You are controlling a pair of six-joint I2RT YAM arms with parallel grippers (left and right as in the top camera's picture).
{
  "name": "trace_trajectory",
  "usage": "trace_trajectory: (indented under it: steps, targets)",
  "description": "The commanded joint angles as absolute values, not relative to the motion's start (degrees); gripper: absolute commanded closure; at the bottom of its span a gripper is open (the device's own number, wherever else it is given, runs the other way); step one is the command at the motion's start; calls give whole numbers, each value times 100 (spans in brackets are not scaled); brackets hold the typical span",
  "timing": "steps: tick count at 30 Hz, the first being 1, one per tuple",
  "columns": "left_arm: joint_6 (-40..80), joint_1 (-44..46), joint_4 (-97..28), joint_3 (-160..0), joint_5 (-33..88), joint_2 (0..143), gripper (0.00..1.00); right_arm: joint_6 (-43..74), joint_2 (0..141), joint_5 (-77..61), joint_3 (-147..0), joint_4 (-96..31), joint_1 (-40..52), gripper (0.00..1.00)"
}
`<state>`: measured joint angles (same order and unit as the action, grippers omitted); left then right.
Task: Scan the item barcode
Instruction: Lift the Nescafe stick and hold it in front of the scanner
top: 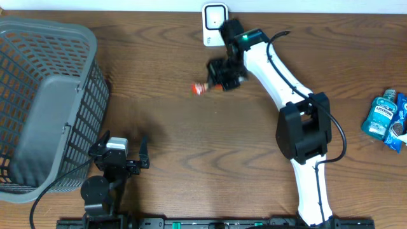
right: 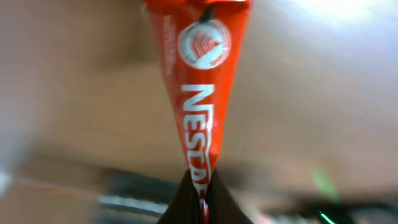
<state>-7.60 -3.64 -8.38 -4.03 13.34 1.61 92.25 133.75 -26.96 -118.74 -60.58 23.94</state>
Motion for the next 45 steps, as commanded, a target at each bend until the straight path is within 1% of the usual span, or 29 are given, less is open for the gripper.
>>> trace_trajectory:
  steps: [1, 7, 14, 19, 24, 27, 30, 37, 45]
  targets:
    - [-832, -340, -982, -311, 1365, 145, 2, 10025, 13233, -1212, -11913, -5258, 2427, 98]
    - [-832, -340, -982, -311, 1365, 145, 2, 10116, 13233, 217, -11913, -4272, 2429, 98]
    - [-832, -340, -982, -311, 1365, 145, 2, 10197, 13244, 1341, -11913, -3522, 2418, 98]
    - [-832, -340, -982, -311, 1365, 145, 2, 10193, 13308, 1715, -11915, -2928, 2318, 98]
    - [-832, -340, -982, -311, 1365, 145, 2, 10106, 13537, 1763, -12016, -2375, 2204, 98]
    - [-832, -340, -982, -311, 1365, 145, 2, 10042, 13799, 1909, -12355, -2359, 2200, 98]
    - [-832, -340, -982, -311, 1365, 145, 2, 9913, 14256, 1959, -13002, -2410, 2217, 98]
    - [-832, -340, -982, -311, 1365, 145, 2, 10092, 15430, 1962, -14713, -3157, 2213, 98]
    - [-832, -340, -982, -311, 1365, 145, 2, 10468, 15565, 1780, -14846, -3387, 2196, 98]
